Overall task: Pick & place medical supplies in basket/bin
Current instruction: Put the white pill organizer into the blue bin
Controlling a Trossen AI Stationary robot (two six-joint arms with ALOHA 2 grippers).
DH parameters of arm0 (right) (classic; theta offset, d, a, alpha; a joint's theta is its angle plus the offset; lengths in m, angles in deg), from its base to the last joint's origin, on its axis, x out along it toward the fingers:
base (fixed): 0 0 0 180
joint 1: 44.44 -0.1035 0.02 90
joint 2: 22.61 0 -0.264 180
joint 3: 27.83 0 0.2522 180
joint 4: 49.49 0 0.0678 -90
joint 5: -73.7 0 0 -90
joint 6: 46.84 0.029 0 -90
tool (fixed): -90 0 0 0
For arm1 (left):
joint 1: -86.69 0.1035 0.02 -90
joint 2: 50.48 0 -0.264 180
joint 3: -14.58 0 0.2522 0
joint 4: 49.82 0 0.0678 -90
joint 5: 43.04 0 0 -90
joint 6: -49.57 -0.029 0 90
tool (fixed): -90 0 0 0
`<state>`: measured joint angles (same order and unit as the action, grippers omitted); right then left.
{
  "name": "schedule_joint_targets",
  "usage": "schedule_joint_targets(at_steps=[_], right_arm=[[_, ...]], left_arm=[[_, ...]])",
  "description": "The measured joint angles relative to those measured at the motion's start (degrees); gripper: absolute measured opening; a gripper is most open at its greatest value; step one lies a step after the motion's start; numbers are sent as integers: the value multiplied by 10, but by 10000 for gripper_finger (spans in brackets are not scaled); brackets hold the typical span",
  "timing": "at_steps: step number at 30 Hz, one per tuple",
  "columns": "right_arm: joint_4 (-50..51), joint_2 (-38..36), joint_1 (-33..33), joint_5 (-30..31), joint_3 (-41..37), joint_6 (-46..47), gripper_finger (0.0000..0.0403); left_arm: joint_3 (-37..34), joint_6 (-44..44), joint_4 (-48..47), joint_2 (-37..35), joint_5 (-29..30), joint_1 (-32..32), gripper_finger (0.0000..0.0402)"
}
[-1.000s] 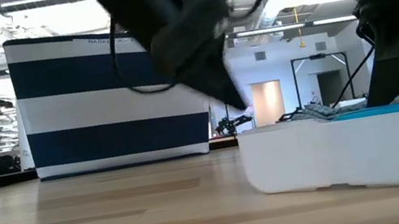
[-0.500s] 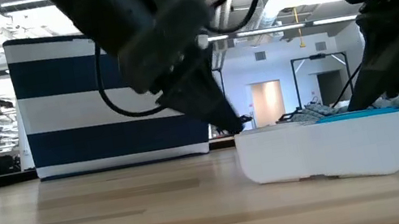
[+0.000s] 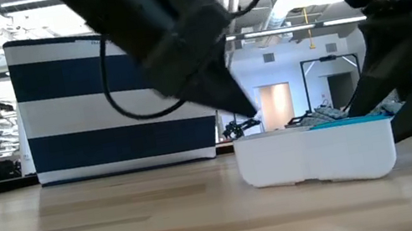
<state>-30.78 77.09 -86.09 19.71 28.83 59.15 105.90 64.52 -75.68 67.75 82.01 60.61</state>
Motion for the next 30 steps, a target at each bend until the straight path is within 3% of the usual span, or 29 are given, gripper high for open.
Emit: schedule_joint_targets(at_steps=[3, 14, 20, 30], right_arm=[[-14, 0, -6, -8, 0, -25, 180], [-27, 0, -23, -5, 0, -68, 176], [-29, 0, -22, -2, 0, -52, 177], [-37, 0, -23, -7, 0, -42, 174]], left_arm=[[16, -16, 4, 0, 31, 1, 0], [10, -44, 72, 0, 32, 17, 0], [9, -40, 85, 0, -13, 25, 0], [7, -37, 87, 0, -18, 13, 0]])
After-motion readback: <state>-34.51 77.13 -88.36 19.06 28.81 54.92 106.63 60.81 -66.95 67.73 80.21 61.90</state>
